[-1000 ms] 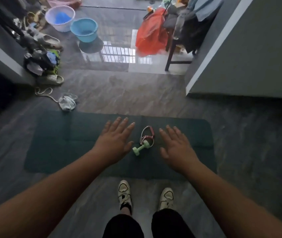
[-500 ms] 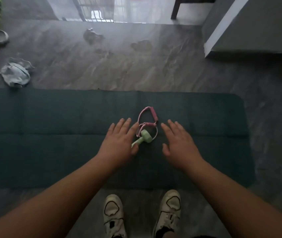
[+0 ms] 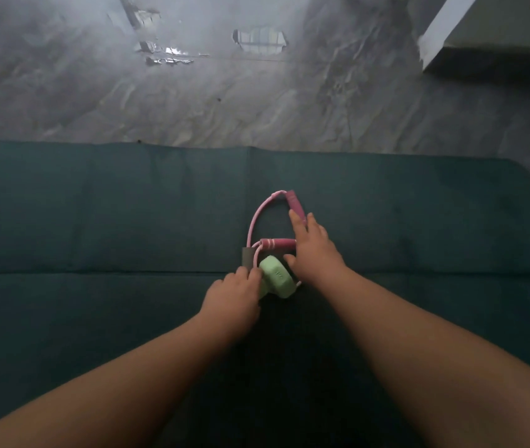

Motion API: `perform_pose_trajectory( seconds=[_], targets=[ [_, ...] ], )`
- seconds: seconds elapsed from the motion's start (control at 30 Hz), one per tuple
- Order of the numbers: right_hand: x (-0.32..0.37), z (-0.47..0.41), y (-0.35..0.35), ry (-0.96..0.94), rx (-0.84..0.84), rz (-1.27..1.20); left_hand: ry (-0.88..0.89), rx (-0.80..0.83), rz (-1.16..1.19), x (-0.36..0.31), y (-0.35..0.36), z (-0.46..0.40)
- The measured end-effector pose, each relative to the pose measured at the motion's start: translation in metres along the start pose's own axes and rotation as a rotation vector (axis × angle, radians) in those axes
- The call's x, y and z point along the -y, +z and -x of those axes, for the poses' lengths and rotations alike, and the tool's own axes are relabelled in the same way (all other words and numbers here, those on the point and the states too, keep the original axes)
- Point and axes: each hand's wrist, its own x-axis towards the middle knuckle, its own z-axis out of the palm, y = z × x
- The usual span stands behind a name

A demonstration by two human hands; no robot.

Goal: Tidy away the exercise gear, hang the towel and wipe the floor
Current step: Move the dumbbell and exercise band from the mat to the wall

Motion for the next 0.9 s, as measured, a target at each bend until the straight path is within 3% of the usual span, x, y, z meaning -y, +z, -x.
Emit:
perform_pose_trajectory(
  seconds=[0.13,0.3,0.53,0.77,0.9],
  targets=[
    [0.005,-0.022,0.015,0.012,-0.163,-0.095,-0.020,-0.057,0.065,-0.001,0.019,-0.008],
    [-0.006,-0.027,0.020,-0.019,-0.138,0.052,-0.054,-0.025,0.075,-0.001,0.020,-0.010],
    [-0.014,0.027,-0.001,0.005,-0.123,-0.244,-0.081,-0.035,0.071,0.009,-0.002,0.029],
    [0.020,0.179,-0.122,0.054,-0.155,-0.464,-0.167,-0.007,0.195,-0.030,-0.120,0.156],
    [0.061,0.294,-0.250,0.052,-0.261,-0.572,-0.195,-0.027,0.301,-0.076,-0.241,0.257]
  ],
)
